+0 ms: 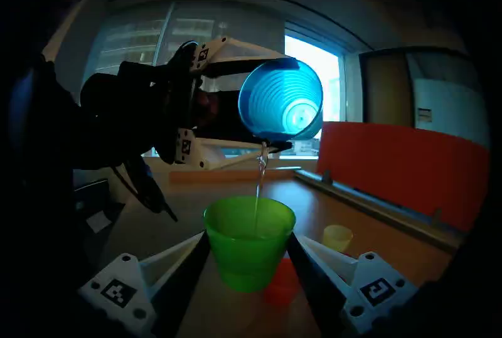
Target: Pour water
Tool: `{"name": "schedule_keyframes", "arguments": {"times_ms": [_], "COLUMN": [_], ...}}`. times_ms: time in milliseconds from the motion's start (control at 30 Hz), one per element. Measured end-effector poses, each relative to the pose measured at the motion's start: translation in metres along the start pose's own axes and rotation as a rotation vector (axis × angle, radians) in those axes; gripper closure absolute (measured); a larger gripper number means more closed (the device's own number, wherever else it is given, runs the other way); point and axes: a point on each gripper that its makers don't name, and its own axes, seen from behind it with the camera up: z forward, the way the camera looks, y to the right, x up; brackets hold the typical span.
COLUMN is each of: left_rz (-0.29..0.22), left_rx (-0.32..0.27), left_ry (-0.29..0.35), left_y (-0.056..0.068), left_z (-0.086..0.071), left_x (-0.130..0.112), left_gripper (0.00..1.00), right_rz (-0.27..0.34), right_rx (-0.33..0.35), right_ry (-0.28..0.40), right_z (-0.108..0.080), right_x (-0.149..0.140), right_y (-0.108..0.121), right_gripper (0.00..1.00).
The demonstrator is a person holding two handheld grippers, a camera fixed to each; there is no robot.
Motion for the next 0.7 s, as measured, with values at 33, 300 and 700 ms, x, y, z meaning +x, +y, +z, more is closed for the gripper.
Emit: {"name": "schedule_keyframes", "arguments": {"times_ms": [33, 300, 700], "left_rz": [0.001, 0.020, 0.037], "left_rx": [0.000, 0.005, 0.006], "left_ry": [0.000, -0.002, -0.006], "left_y": [0.0000, -0.0001, -0.0006], "left_z": [-0.0001, -0.0007, -0.0026], "left_x": [0.0000, 0.0003, 0.0001], "left_gripper": [0.13, 0.13, 0.13], "right_rz": [0.000, -0.001, -0.003], "right_rx": [0.000, -0.001, -0.002], "right_ry": [0.000, 0.000, 0.000], "right_z": [0.0000, -0.0007, -0.0015], "right_x": [0.0000, -0.0006, 0.0003], "right_y": [-0.0001, 0.0001, 0.0002], "right_gripper": [0.13, 0.13, 0.13]}}
